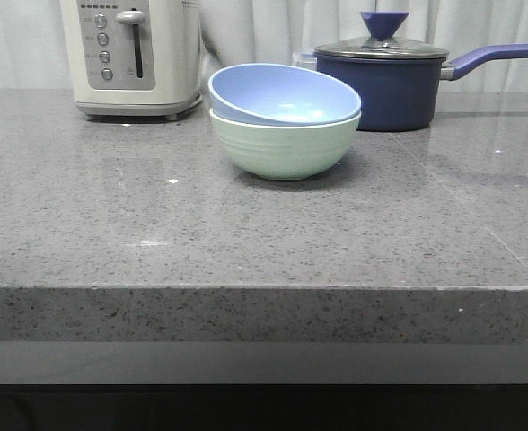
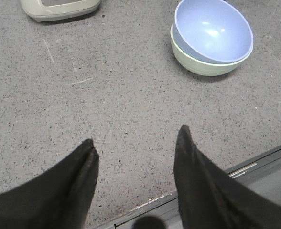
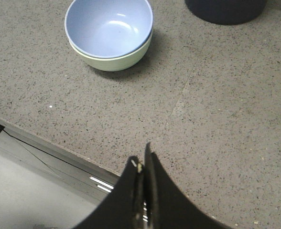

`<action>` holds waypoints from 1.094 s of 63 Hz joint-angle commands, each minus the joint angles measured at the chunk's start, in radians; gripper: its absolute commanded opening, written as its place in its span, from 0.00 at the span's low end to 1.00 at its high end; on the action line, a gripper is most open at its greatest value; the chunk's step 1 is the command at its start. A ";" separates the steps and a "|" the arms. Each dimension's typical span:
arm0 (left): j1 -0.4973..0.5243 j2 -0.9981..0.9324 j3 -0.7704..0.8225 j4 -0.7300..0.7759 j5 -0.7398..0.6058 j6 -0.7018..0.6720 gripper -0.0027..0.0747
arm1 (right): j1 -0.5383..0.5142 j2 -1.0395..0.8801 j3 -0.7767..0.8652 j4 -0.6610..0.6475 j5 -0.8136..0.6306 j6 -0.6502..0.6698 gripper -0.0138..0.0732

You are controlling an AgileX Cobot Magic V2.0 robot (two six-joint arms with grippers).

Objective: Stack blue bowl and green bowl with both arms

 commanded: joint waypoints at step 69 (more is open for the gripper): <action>0.285 -0.371 0.423 0.120 -0.550 -0.005 0.01 | -0.002 0.000 -0.022 -0.003 -0.061 -0.001 0.10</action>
